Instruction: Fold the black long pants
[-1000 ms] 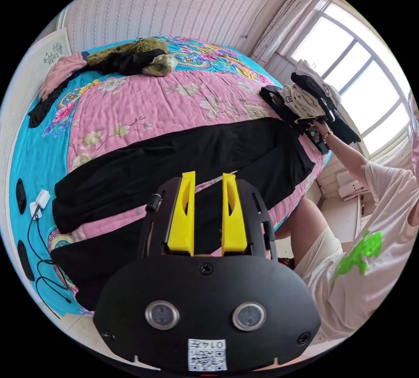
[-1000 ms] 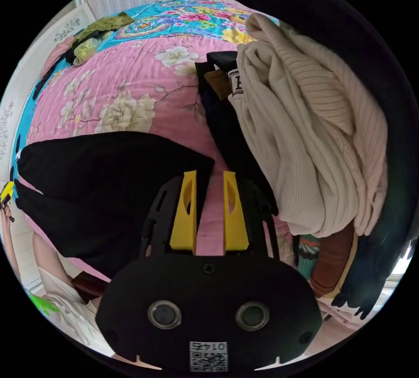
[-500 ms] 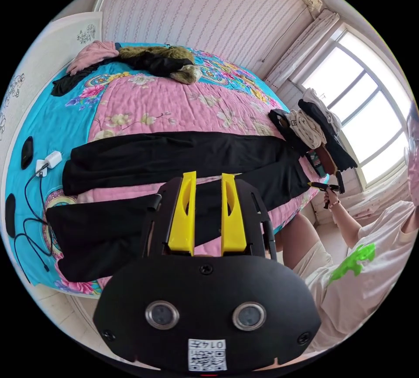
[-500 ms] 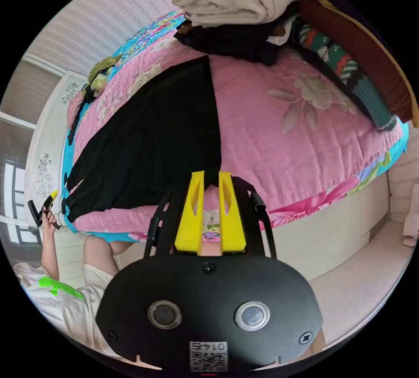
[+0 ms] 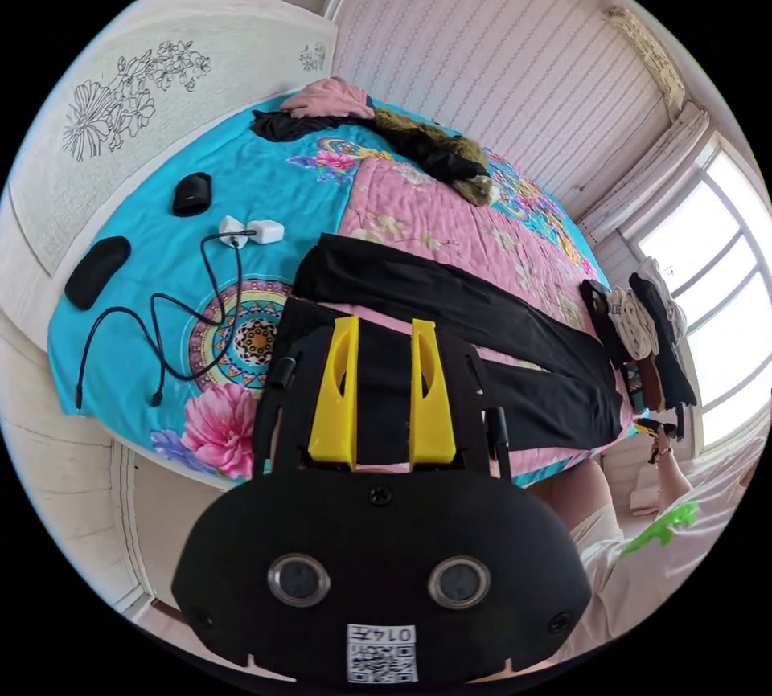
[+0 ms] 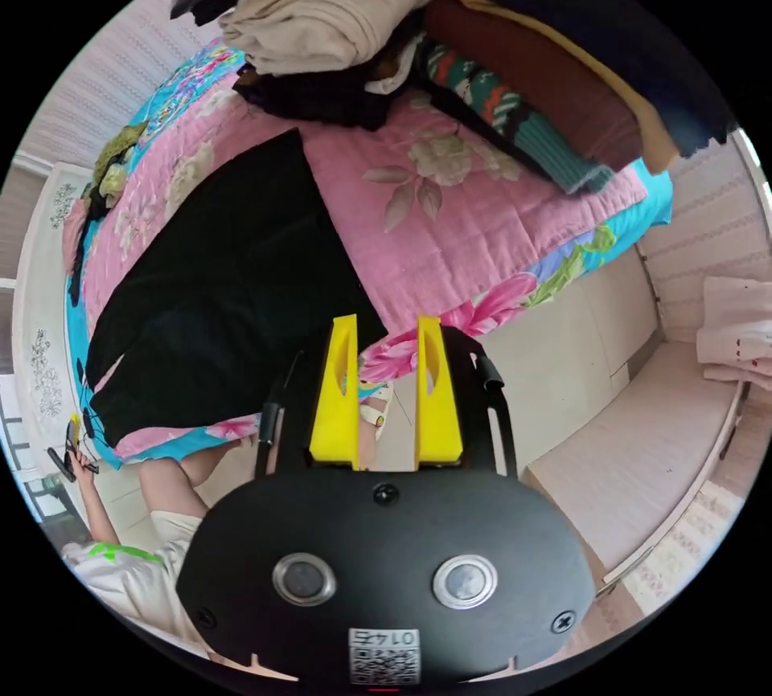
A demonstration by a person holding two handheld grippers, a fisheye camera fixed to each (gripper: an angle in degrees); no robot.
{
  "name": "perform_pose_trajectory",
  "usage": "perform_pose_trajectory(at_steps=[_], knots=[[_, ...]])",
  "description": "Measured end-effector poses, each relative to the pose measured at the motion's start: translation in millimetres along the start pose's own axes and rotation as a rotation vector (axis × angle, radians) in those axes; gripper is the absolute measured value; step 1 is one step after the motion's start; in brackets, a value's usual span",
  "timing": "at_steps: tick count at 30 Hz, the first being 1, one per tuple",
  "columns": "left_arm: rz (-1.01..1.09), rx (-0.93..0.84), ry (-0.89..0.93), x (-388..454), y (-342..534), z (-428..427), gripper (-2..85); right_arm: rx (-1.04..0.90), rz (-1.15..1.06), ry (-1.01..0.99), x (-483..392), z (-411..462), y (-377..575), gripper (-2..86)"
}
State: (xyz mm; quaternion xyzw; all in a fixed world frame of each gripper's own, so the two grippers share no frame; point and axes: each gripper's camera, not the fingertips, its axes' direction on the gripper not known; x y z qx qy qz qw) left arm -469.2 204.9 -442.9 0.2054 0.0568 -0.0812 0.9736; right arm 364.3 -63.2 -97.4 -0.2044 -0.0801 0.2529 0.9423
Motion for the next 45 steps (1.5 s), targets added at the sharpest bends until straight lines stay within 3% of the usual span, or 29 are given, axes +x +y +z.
perform_pose_trajectory(at_steps=[4, 9, 14, 18, 20, 26, 32, 35, 45], knots=[[-0.054, -0.018, 0.029, -50, -23, 8, 10.0, 0.070, -0.266, -0.123, -118, 4, -20, 10.4], [-0.080, -0.064, 0.027, -87, -54, 31, 10.0, -0.045, -0.911, -0.482, -422, 64, -33, 9.5], [-0.066, -0.088, -0.004, -109, -75, 43, 9.9, -0.188, -1.359, -0.452, -694, 143, 16, 10.7], [0.003, -0.156, -0.072, -108, -84, 57, 10.0, -0.266, -1.487, -0.379, -841, 213, 60, 11.6], [0.024, -0.248, -0.082, -112, -85, 73, 10.2, -0.233, -1.512, -0.312, -880, 236, 78, 11.1], [0.005, -0.194, -0.020, -135, -77, 62, 10.1, -0.297, -1.570, -0.096, -950, 313, 124, 5.5], [0.039, -0.216, -0.002, -148, -78, 47, 9.3, -0.033, -1.529, -0.066, -974, 303, 110, 1.7], [0.034, -0.212, 0.003, -154, -76, 40, 8.9, -0.148, -1.484, -0.138, -988, 316, 91, 3.0], [0.056, -0.183, -0.016, -166, -61, 6, 7.7, -0.162, -1.440, -0.068, -927, 330, 73, 6.6]])
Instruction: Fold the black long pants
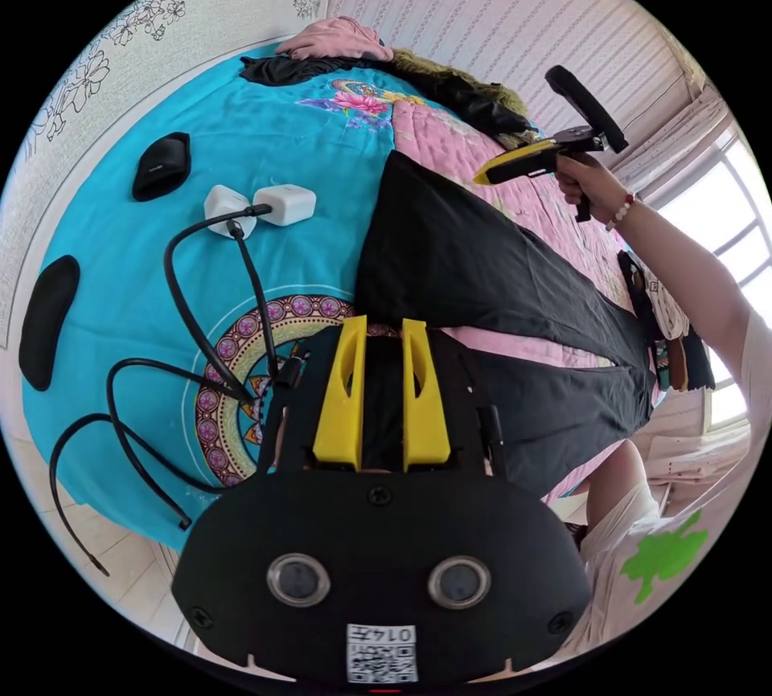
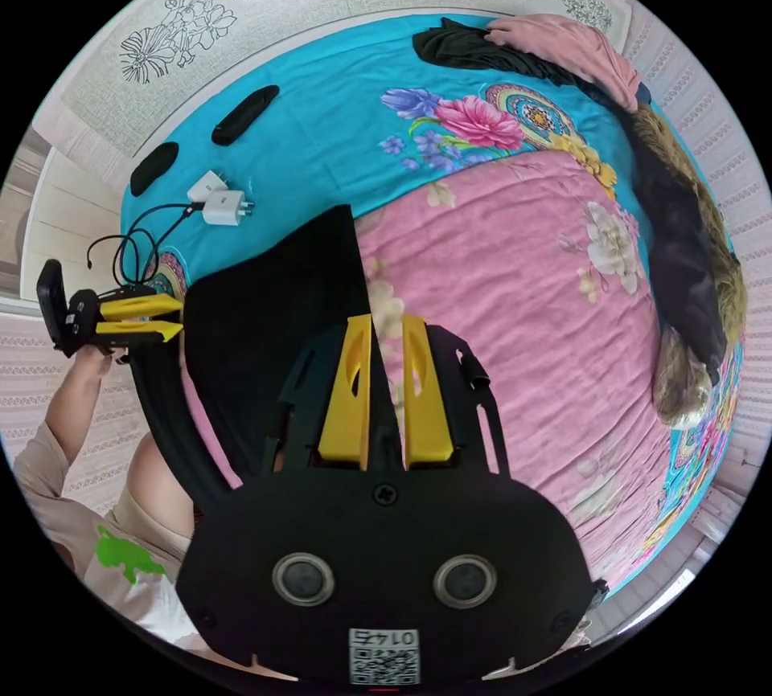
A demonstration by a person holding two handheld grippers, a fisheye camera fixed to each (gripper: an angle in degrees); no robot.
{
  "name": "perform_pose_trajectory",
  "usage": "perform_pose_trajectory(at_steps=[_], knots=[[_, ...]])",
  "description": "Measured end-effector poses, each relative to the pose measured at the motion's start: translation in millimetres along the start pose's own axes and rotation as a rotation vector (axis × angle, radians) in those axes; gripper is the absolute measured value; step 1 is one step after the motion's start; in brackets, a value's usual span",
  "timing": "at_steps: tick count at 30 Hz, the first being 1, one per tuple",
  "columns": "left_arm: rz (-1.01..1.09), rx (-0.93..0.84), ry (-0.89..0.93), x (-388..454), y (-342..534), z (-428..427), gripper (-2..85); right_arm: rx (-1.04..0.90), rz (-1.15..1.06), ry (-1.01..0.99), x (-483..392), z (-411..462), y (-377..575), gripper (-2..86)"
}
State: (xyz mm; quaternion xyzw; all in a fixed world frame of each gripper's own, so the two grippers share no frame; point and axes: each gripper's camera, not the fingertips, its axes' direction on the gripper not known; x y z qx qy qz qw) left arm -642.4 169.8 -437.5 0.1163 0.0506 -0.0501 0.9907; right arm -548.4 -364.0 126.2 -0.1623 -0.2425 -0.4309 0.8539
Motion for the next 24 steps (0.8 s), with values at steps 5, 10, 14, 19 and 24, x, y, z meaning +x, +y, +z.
perform_pose_trajectory(at_steps=[5, 10, 14, 19, 24], knots=[[0.002, 0.010, -0.011, -4, 15, -14, 7.6, -0.096, 0.006, -0.079, 9, 4, 53, 6.6], [0.005, 0.038, -0.059, -1, 27, -35, 7.7, -0.135, 0.013, 0.037, 1, 2, 75, 1.9], [0.035, 0.090, -0.100, 4, 44, -69, 7.6, -0.105, 0.073, 0.084, 6, -30, 94, 3.2], [0.006, 0.124, -0.059, -4, 95, -108, 7.7, 0.095, 0.103, 0.038, 1, -121, 192, 2.3], [-0.159, 0.124, 0.059, -25, 171, -125, 7.9, 0.210, 0.323, 0.054, 2, -205, 423, 0.2]])
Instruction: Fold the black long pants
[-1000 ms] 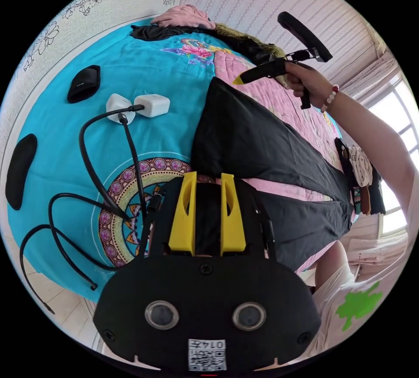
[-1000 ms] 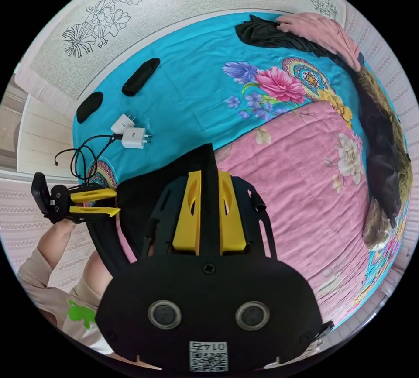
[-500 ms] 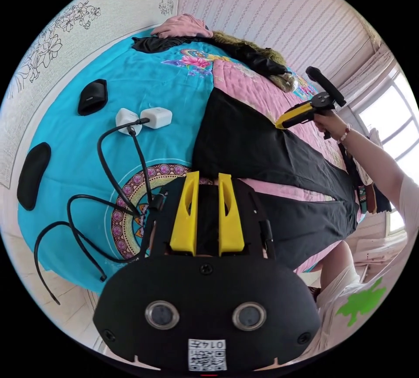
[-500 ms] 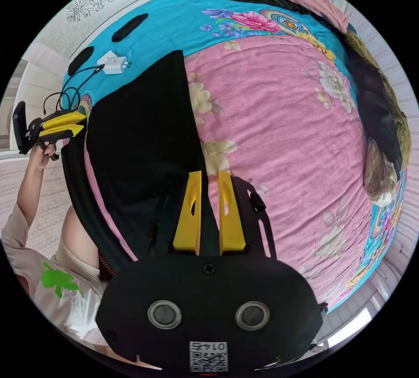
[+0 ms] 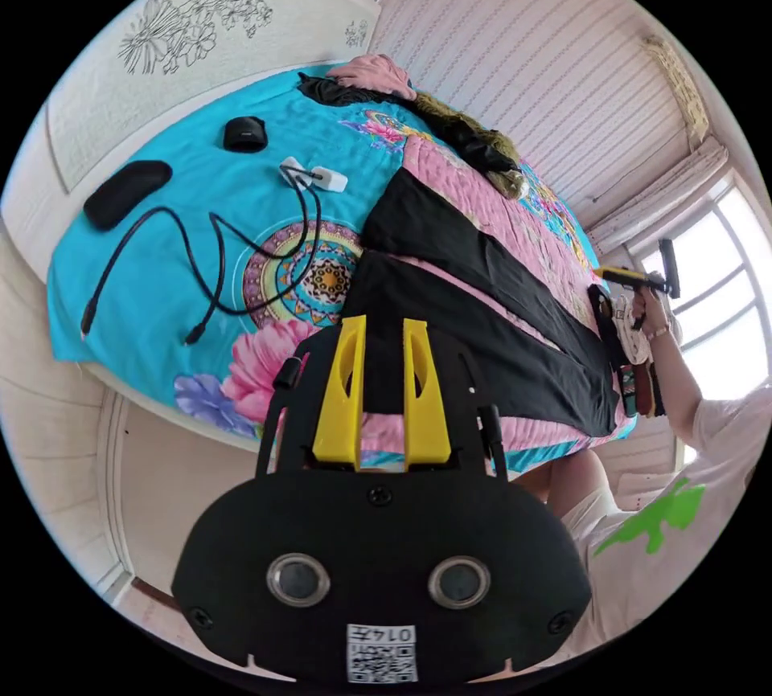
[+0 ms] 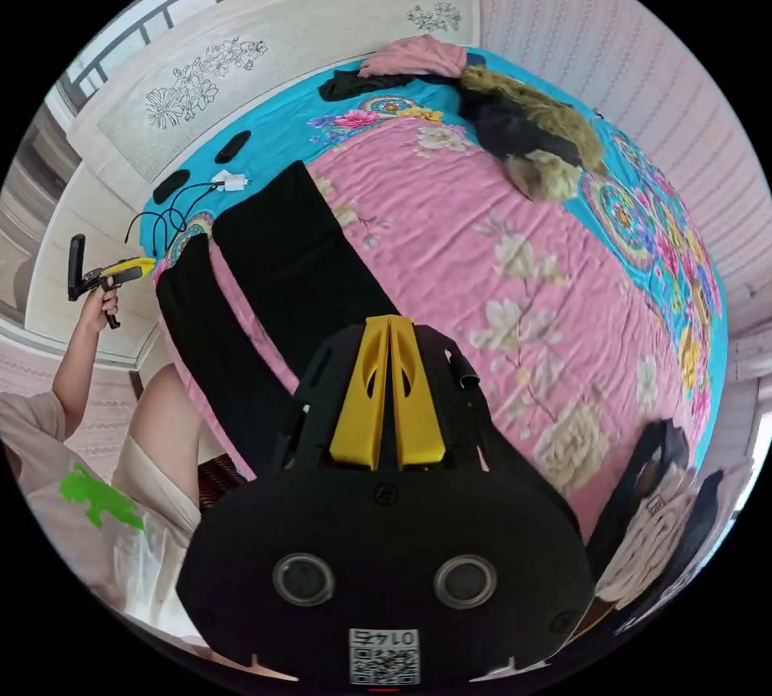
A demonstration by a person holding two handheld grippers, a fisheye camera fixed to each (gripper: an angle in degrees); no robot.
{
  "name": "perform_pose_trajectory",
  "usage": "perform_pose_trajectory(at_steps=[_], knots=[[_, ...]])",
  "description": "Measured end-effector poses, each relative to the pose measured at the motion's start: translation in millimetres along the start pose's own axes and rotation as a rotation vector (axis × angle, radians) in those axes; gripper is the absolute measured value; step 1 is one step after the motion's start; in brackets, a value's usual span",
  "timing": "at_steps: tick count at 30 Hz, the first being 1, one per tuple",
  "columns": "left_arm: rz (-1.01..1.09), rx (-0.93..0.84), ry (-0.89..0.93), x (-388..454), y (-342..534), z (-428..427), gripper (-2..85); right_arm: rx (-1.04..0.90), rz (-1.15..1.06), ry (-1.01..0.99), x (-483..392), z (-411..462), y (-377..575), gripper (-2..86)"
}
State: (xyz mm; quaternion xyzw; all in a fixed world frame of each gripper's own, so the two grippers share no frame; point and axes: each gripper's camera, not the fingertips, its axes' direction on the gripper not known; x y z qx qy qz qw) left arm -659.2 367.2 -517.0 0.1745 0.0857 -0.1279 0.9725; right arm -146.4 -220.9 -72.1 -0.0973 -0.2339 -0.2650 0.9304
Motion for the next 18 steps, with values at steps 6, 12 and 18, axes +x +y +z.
perform_pose_trajectory(at_steps=[6, 12, 18], knots=[[-0.127, -0.001, 0.022, -9, 63, -10, 10.1, 0.162, 0.505, -0.124, 95, -114, 280, 2.0], [-0.137, -0.098, -0.019, 3, 71, 4, 11.6, 0.235, 0.923, -0.060, 137, -167, 488, 9.4], [-0.263, -0.006, 0.016, -20, 82, -19, 11.9, 0.191, 1.153, 0.043, 162, -190, 586, 10.0]])
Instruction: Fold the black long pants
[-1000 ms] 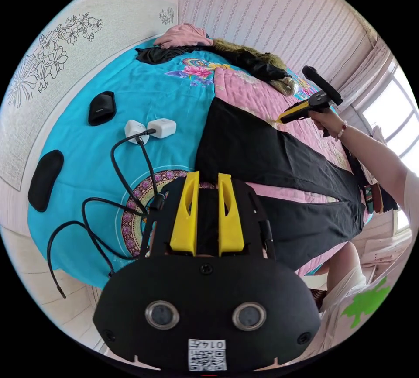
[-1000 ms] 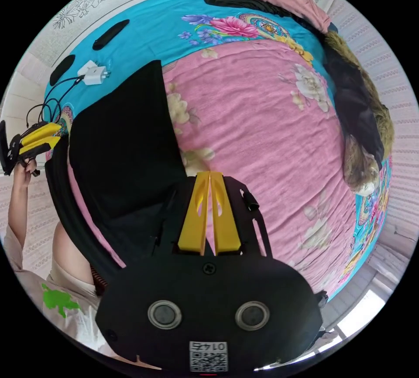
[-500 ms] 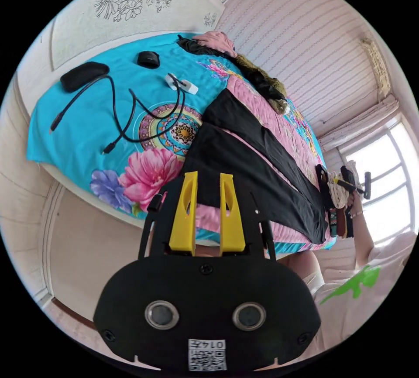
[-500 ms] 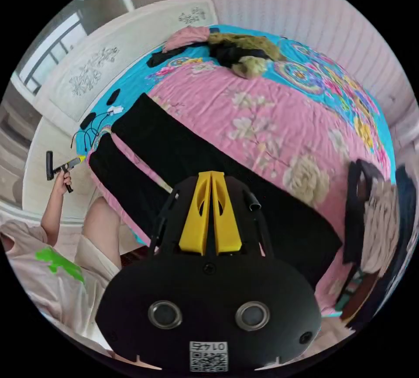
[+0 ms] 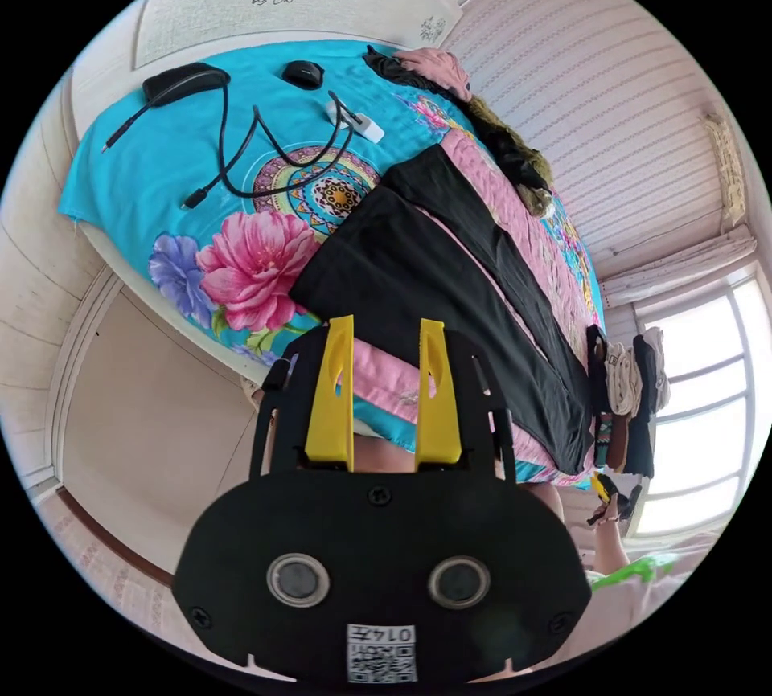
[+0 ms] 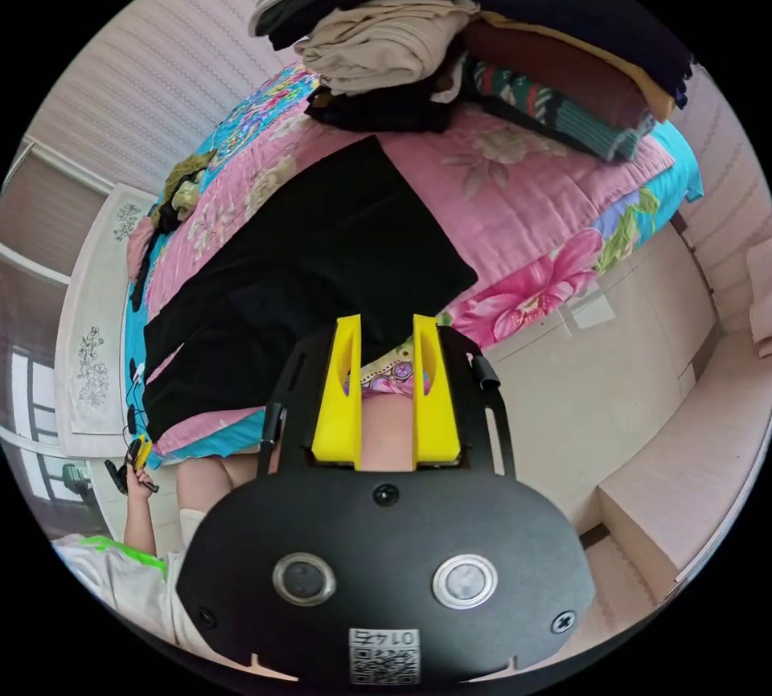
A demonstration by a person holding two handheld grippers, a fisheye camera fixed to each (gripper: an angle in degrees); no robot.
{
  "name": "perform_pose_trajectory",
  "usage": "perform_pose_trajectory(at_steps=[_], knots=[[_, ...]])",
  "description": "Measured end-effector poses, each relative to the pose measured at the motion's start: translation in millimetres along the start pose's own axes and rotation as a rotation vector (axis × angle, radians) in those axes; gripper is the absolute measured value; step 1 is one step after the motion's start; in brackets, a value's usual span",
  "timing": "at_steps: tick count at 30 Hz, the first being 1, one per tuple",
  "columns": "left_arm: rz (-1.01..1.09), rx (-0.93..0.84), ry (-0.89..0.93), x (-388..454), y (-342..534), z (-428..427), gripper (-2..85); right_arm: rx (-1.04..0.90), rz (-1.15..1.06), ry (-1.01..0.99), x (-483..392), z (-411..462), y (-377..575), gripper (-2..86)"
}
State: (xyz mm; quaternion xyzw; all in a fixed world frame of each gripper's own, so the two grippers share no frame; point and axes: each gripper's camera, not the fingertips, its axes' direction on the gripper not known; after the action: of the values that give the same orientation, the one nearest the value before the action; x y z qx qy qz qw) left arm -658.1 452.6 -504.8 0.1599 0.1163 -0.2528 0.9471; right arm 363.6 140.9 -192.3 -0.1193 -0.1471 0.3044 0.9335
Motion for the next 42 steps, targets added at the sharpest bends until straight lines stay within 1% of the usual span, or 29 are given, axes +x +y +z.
perform_pose_trajectory(at_steps=[4, 6, 8, 11, 13, 18, 21, 24, 26, 29, 33, 35, 37, 39, 42], knots=[[-0.053, -0.008, -0.002, -17, 0, -11, 11.5, 0.002, 0.055, 0.090, 32, -15, -6, 11.3], [-0.048, -0.019, -0.007, -20, -2, -12, 11.3, -0.034, 0.098, 0.047, 56, -19, -15, 12.4], [-0.084, -0.016, 0.051, -29, -6, -12, 11.1, -0.046, 0.118, 0.032, 69, -25, -22, 12.6], [-0.134, -0.019, 0.098, -40, -10, -14, 10.6, -0.039, 0.122, 0.022, 85, -41, -31, 12.2], [-0.139, -0.016, 0.080, -44, -12, -19, 10.2, -0.045, 0.114, 0.014, 91, -50, -36, 11.7], [-0.098, -0.029, 0.052, -51, -20, -38, 10.5, -0.081, 0.086, 0.085, 106, -79, -44, 11.3], [-0.138, -0.037, 0.065, -69, -18, -46, 10.4, -0.085, 0.077, 0.092, 118, -100, -45, 11.2], [-0.235, -0.026, 0.159, -95, -11, -42, 10.1, -0.083, 0.079, 0.084, 131, -120, -44, 11.2], [-0.338, 0.022, 0.230, -116, -5, -41, 10.0, -0.089, 0.083, 0.082, 138, -133, -45, 11.0], [-0.423, 0.076, 0.309, -136, 2, -47, 9.9, -0.071, 0.119, 0.064, 153, -160, -42, 9.8], [-0.472, 0.065, 0.232, -150, 10, -51, 10.0, -0.057, 0.175, 0.018, 176, -186, -38, 8.6], [-0.470, 0.111, 0.304, -151, 10, -52, 9.8, -0.064, 0.180, 0.012, 181, -192, -39, 8.6], [-0.464, 0.117, 0.331, -149, 5, -51, 9.6, -0.072, 0.171, 0.028, 182, -199, -40, 8.5], [-0.461, 0.104, 0.311, -146, -3, -49, 8.9, -0.075, 0.184, 0.027, 187, -210, -42, 8.5], [-0.442, 0.093, 0.317, -141, -12, -44, 3.3, -0.062, 0.198, 0.004, 193, -228, -39, 7.7]])
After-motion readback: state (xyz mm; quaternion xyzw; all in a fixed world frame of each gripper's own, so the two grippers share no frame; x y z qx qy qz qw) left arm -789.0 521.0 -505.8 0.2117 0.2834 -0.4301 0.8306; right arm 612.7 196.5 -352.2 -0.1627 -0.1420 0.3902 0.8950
